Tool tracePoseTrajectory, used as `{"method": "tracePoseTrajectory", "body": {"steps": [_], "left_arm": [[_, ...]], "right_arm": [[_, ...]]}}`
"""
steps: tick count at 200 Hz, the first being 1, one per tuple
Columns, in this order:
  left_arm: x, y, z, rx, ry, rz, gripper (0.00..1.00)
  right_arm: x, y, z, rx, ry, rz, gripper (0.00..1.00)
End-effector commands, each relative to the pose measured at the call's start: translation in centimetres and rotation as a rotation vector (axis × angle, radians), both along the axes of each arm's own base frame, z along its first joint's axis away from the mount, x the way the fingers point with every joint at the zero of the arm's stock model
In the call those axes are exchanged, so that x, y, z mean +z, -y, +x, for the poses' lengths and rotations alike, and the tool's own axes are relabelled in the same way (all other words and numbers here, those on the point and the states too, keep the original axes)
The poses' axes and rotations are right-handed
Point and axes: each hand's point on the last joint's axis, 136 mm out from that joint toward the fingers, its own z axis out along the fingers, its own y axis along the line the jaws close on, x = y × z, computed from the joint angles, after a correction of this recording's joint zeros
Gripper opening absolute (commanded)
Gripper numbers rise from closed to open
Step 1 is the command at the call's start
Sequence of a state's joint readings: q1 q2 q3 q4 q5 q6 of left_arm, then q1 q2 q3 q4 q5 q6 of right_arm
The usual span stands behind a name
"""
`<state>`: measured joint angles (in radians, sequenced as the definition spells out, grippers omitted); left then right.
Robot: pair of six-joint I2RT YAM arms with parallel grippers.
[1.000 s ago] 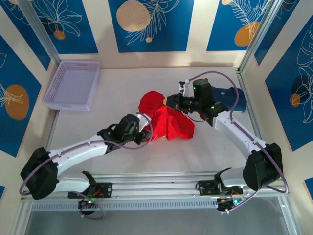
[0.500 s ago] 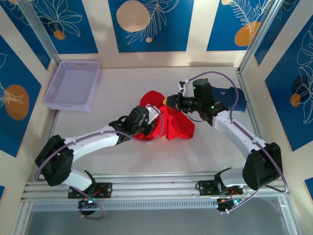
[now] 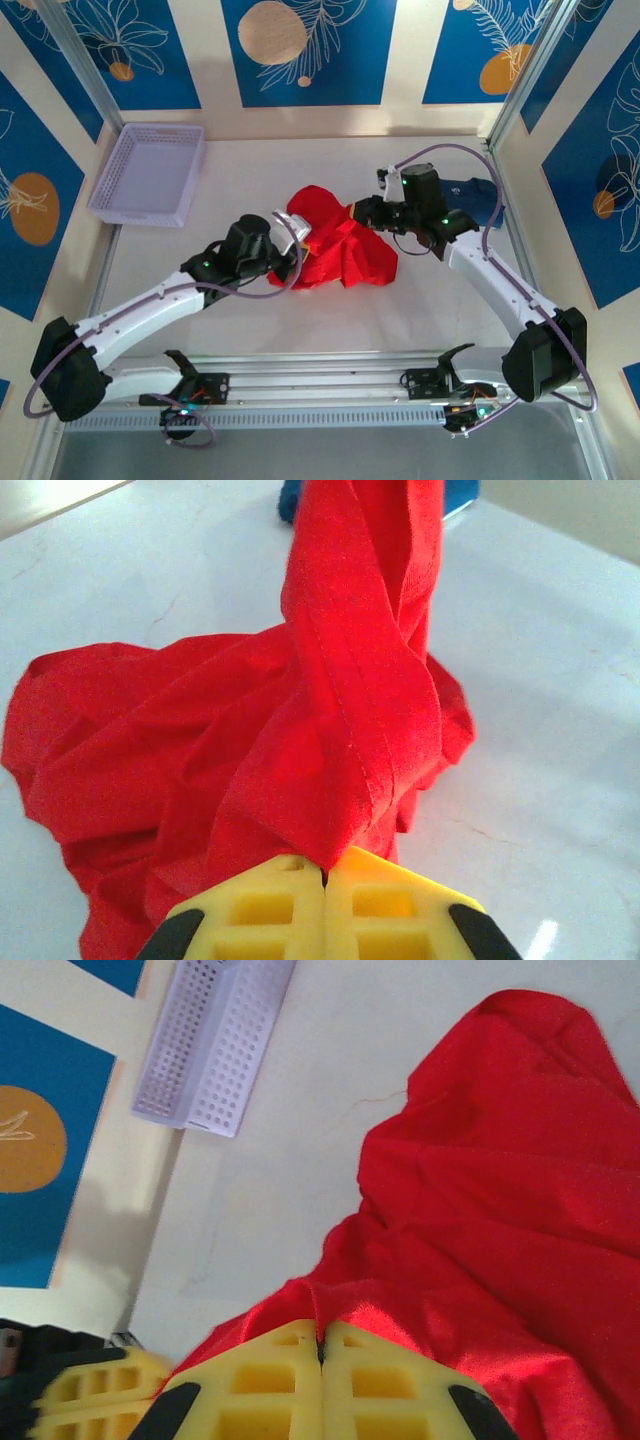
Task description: Fold the inside-out t-shirt
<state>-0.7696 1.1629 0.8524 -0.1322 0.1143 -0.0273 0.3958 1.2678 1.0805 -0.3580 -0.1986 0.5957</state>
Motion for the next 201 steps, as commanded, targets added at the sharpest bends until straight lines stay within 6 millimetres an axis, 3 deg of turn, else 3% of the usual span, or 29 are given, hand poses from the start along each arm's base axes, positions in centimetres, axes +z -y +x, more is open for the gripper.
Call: {"method": "tracePoseTrajectory", "body": {"steps": [1, 58, 109, 141, 164, 191, 201], "left_arm": [[-1.1, 0.3, -2.8, -0.107, -0.125, -0.021, 0.00], [-2.5, 0.9, -4.7, -0.185, -0.216, -0.036, 0.00], [-7.4, 4.1, -8.5, -0.361, -0.401, 0.052, 0.00], [-10.3, 6.3, -10.6, -0.433, -0.441, 0.138, 0.01], [-11.6, 7.7, -10.7, -0.450, -0.454, 0.165, 0.15], [-11.3, 8.2, -10.6, -0.460, -0.447, 0.151, 0.39], [-11.0, 8.0, -10.5, -0.461, -0.434, 0.151, 0.44]], "right_arm": [[0.4, 1.8, -0.6, -0.006, 0.061, -0.117, 0.00], [-2.2, 3.8, -1.4, -0.012, 0.043, -0.315, 0.00], [-7.5, 4.6, -4.0, -0.014, -0.104, -0.418, 0.01], [-11.5, 6.9, -7.0, -0.098, -0.257, -0.468, 0.09], [-14.0, 8.1, -8.9, -0.167, -0.343, -0.467, 0.24], [-14.2, 9.3, -9.8, -0.232, -0.320, -0.457, 0.34], [-13.8, 9.3, -9.6, -0.240, -0.291, -0.446, 0.36]]}}
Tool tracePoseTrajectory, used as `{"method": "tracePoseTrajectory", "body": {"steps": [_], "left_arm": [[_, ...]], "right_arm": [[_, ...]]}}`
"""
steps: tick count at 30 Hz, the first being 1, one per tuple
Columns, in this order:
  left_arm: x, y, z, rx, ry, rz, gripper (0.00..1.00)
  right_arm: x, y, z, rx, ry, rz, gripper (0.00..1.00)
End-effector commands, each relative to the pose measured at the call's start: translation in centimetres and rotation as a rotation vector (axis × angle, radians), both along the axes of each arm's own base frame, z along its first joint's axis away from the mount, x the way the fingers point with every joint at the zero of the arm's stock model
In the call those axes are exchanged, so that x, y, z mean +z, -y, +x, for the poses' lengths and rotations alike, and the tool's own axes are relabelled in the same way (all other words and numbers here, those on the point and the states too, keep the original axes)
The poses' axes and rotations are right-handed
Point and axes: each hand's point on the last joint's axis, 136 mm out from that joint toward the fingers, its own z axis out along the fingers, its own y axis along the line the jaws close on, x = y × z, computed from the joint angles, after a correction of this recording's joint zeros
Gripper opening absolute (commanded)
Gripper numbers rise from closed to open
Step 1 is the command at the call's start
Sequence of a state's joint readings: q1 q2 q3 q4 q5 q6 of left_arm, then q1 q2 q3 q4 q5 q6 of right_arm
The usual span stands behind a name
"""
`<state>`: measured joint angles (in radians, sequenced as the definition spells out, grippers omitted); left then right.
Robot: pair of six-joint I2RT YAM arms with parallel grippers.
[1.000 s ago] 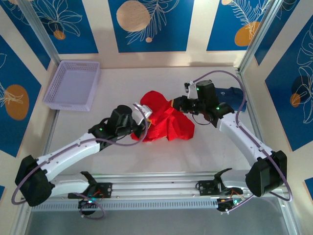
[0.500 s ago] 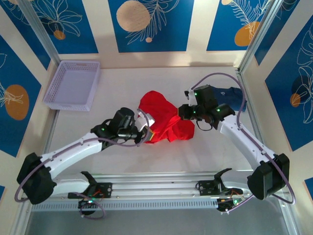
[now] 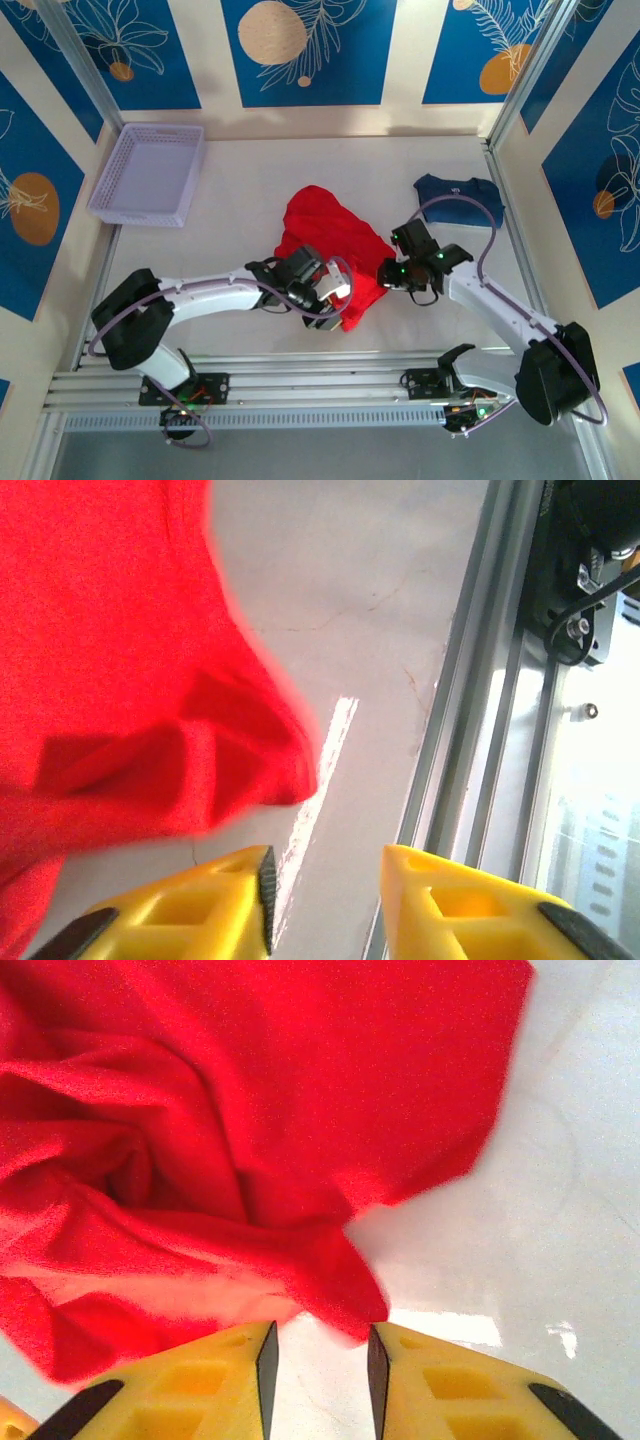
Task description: Fold the inside-out t-shirt
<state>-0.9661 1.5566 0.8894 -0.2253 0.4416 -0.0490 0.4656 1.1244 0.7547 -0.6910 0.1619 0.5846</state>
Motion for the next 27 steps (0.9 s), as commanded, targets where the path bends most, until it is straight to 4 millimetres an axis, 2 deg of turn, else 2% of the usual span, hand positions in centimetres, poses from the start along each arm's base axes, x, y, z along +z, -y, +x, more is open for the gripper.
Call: {"method": "tracePoseTrajectory", "body": {"steps": [1, 4, 7, 9, 11, 14, 17, 20, 24, 27], "left_arm": [[2.0, 1.0, 0.1, -0.036, 0.033, -0.057, 0.45], [2.7, 0.2, 0.6, -0.024, 0.072, -0.044, 0.53], [3.8, -1.2, 2.6, 0.063, 0.124, -0.047, 0.54], [5.0, -3.0, 5.4, 0.206, 0.171, -0.055, 0.56], [6.0, -5.4, 8.3, 0.380, 0.202, -0.057, 0.61], [5.9, -9.3, 11.6, 0.637, 0.134, -0.061, 0.66], [4.6, -11.0, 12.1, 0.717, 0.093, -0.013, 0.67], [4.0, -11.4, 11.8, 0.726, 0.083, 0.003, 0.67], [4.0, -11.7, 11.8, 0.738, 0.092, 0.006, 0.68], [4.0, -11.8, 12.0, 0.743, 0.099, 0.011, 0.68]], "right_arm": [[1.0, 0.8, 0.0, -0.075, 0.070, 0.010, 0.37], [1.4, 0.4, 0.6, -0.067, 0.108, 0.020, 0.40], [1.8, -1.1, 2.2, -0.024, 0.139, 0.045, 0.43], [2.2, -3.0, 3.7, 0.043, 0.163, 0.084, 0.45], [2.0, -4.3, 5.0, 0.091, 0.171, 0.078, 0.46], [0.9, -5.9, 5.9, 0.155, 0.125, 0.073, 0.46], [-1.0, -6.4, 4.8, 0.181, 0.043, 0.034, 0.47], [-2.0, -5.4, 2.7, 0.194, 0.001, -0.039, 0.49], [-1.5, -4.0, 0.2, 0.193, -0.003, -0.067, 0.55], [-1.1, -3.6, -0.9, 0.184, 0.012, -0.054, 0.59]]}}
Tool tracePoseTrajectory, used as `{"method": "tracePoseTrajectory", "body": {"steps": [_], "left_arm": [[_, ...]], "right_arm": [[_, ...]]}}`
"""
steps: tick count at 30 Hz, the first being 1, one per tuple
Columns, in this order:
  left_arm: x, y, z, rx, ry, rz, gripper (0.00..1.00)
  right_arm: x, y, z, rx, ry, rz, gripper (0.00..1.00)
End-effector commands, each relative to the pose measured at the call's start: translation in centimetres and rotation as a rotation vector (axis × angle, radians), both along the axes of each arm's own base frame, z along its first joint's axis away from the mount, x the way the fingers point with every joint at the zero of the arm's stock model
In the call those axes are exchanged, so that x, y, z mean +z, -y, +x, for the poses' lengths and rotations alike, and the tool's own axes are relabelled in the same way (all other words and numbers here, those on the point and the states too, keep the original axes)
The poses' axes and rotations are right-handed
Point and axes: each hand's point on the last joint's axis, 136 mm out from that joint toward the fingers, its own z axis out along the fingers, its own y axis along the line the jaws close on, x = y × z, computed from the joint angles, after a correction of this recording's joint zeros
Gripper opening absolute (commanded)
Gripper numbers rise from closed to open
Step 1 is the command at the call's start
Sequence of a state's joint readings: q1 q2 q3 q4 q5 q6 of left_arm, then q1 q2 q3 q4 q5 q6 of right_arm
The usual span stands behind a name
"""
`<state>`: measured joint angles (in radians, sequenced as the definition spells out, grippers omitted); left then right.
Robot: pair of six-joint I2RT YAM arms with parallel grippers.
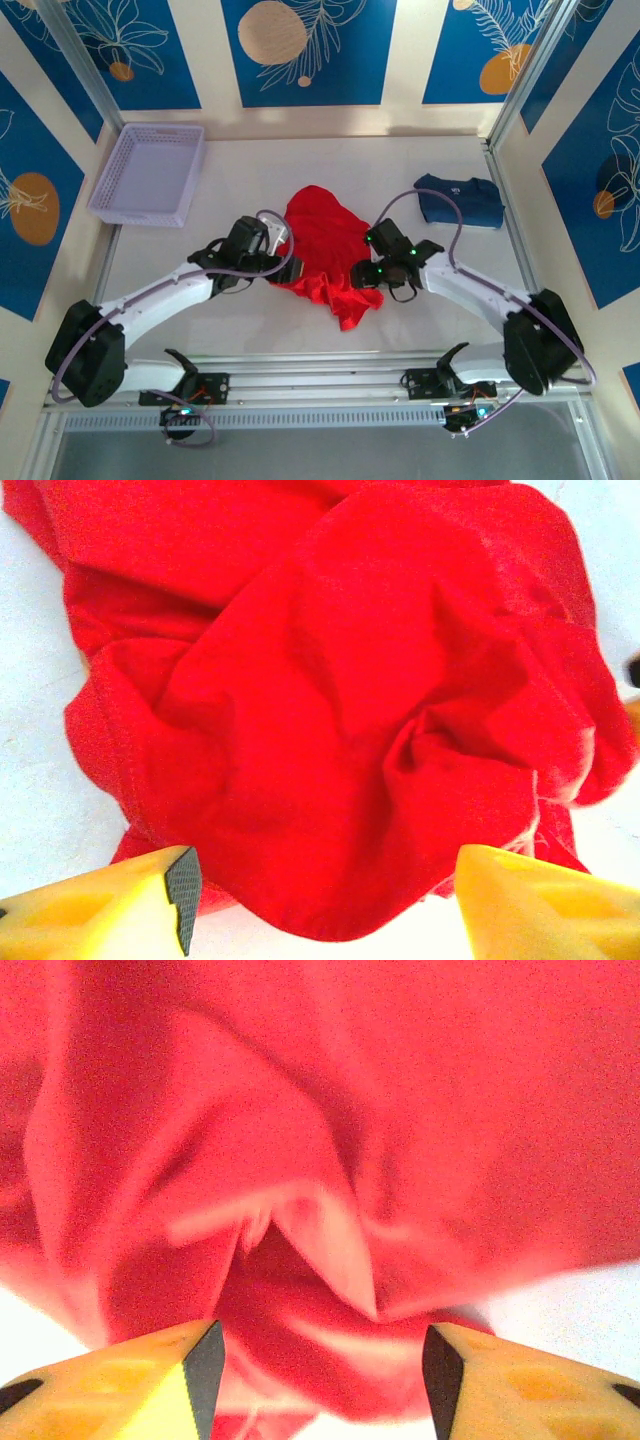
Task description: Fold the inside-out t-shirt
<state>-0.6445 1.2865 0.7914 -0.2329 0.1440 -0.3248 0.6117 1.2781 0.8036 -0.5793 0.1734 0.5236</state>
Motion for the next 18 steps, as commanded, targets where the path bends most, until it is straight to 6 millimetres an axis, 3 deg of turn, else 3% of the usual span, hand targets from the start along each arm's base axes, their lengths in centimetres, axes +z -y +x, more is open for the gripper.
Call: {"method": "tracePoseTrajectory", "body": {"steps": [1, 6, 14, 16, 18], "left_arm": [[-0.3, -0.6, 0.0, 0.033, -0.009, 0.015, 0.68], [-0.5, -0.7, 0.0, 0.044, -0.010, 0.018, 0.68], [-0.8, -1.0, 0.0, 0.050, -0.014, 0.034, 0.68], [-0.8, -1.1, 0.0, 0.052, -0.012, 0.039, 0.68], [-0.8, -1.1, 0.1, 0.055, -0.010, 0.039, 0.69]], "right_arm": [[-0.1, 1.3, -2.0, -0.013, -0.014, -0.026, 0.59], [-1.7, 0.6, -3.2, 0.022, -0.040, -0.053, 0.61], [-4.5, 0.4, -3.0, 0.070, -0.041, -0.215, 0.60], [-4.6, 0.6, -2.7, 0.059, -0.034, -0.241, 0.55], [-4.3, 1.0, -2.1, 0.039, -0.021, -0.268, 0.41]]}}
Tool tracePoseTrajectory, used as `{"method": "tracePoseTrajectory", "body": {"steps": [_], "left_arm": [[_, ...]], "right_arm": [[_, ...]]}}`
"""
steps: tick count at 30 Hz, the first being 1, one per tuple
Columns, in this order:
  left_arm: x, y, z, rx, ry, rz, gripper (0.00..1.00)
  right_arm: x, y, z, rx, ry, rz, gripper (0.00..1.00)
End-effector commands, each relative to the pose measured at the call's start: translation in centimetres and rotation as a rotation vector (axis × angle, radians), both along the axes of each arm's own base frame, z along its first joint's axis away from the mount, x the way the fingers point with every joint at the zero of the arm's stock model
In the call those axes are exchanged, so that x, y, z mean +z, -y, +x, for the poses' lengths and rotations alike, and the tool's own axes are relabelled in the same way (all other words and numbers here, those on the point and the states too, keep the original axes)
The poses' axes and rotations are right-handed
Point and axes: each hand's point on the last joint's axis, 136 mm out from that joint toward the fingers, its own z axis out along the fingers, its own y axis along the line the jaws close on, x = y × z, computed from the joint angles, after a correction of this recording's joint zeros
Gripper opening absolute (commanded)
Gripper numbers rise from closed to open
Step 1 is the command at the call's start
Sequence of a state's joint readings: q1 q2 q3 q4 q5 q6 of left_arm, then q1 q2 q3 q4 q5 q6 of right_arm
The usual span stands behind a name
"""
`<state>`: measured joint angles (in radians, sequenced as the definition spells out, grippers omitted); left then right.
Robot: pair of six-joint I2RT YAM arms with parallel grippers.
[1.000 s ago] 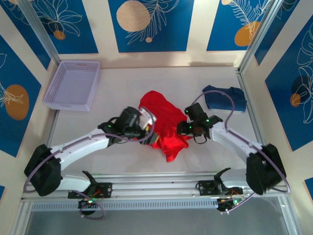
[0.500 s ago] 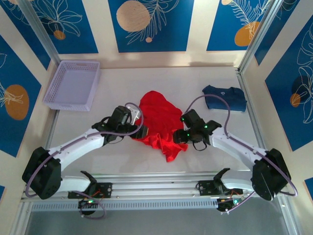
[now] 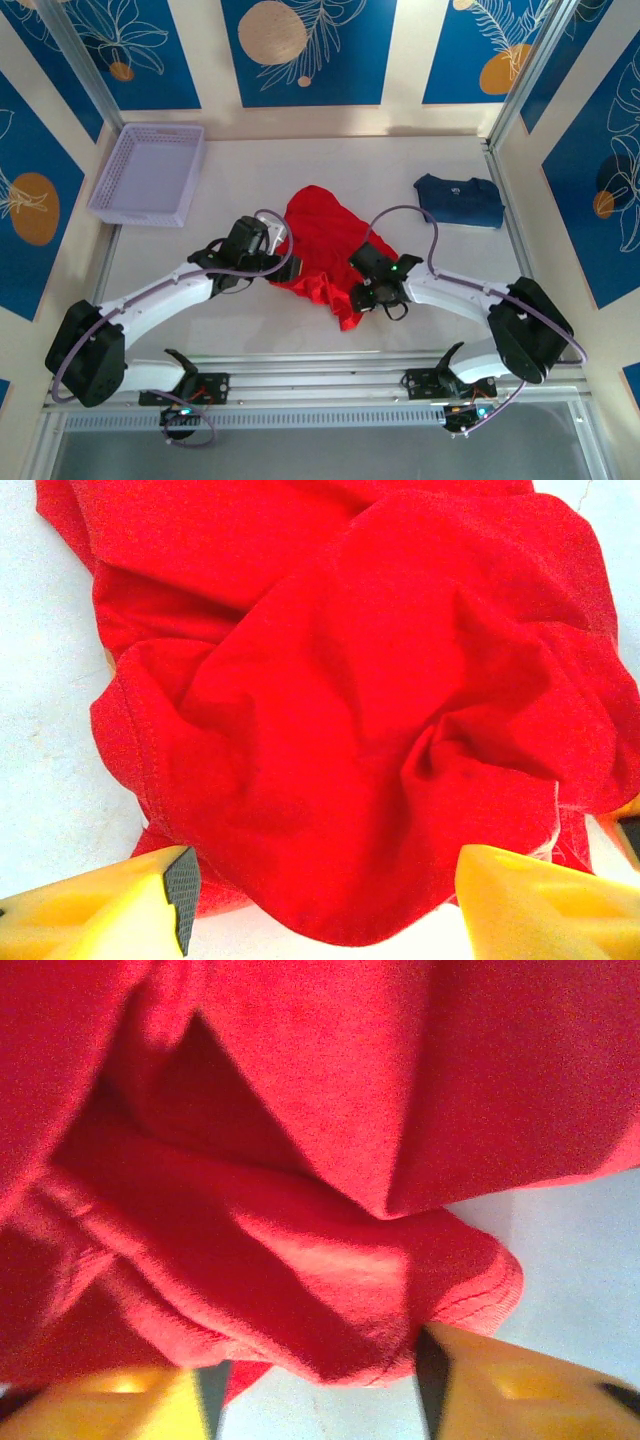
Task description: Fold the inside-out t-shirt
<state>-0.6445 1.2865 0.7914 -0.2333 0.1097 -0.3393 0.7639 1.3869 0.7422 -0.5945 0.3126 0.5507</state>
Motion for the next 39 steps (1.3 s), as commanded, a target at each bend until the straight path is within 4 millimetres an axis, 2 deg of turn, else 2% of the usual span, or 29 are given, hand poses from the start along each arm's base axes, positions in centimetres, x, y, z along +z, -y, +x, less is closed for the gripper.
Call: {"method": "tracePoseTrajectory", "body": {"steps": [1, 7, 9, 12, 16, 19, 22, 23, 26, 28, 30, 33, 35, 39], "left_arm": [[-0.8, -0.7, -0.3, 0.021, -0.018, 0.026, 0.69], [-1.1, -0.1, -0.9, -0.012, -0.040, 0.004, 0.69], [-1.0, 0.1, -1.0, -0.025, -0.044, -0.003, 0.69], [-0.9, 0.2, -1.0, -0.029, -0.042, -0.001, 0.69], [-0.9, -0.3, -0.7, -0.010, -0.031, 0.020, 0.69], [-1.1, -0.7, -0.5, 0.009, -0.032, 0.046, 0.69], [-1.2, -1.0, -0.3, 0.024, -0.035, 0.061, 0.70], [-1.2, -1.0, -0.2, 0.029, -0.034, 0.062, 0.71], [-1.6, -1.2, -0.1, 0.047, -0.043, 0.068, 0.72], [-2.0, -1.5, 0.1, 0.073, -0.054, 0.072, 0.76], [-2.7, -2.1, 0.7, 0.118, -0.070, 0.082, 0.79], [-3.6, -2.7, 2.6, 0.187, -0.111, 0.037, 0.80], [-4.0, -2.4, 4.0, 0.205, -0.150, -0.016, 0.80], [-5.0, -1.3, 6.0, 0.215, -0.223, -0.090, 0.80]], "right_arm": [[1.0, 0.9, 1.5, -0.041, 0.065, -0.067, 0.36], [4.2, 3.5, 3.5, -0.144, 0.157, -0.092, 0.07], [4.7, 4.7, 4.1, -0.185, 0.162, -0.080, 0.06], [4.5, 6.4, 4.5, -0.247, 0.129, -0.060, 0.11], [4.6, 8.0, 4.9, -0.294, 0.106, -0.046, 0.31], [5.4, 8.2, 5.1, -0.295, 0.123, -0.035, 0.41], [6.9, 7.6, 5.5, -0.265, 0.162, 0.009, 0.45], [7.5, 6.8, 5.6, -0.239, 0.175, 0.046, 0.45], [8.7, 2.7, 5.1, -0.105, 0.196, 0.205, 0.50], [8.7, 1.4, 4.9, -0.077, 0.196, 0.221, 0.52], [9.0, 0.9, 5.6, -0.075, 0.215, 0.221, 0.53], [10.8, 0.1, 8.7, -0.075, 0.312, 0.274, 0.56], [11.6, -0.3, 11.2, -0.089, 0.347, 0.326, 0.58], [10.9, 0.4, 16.7, -0.144, 0.346, 0.308, 0.66]]}}
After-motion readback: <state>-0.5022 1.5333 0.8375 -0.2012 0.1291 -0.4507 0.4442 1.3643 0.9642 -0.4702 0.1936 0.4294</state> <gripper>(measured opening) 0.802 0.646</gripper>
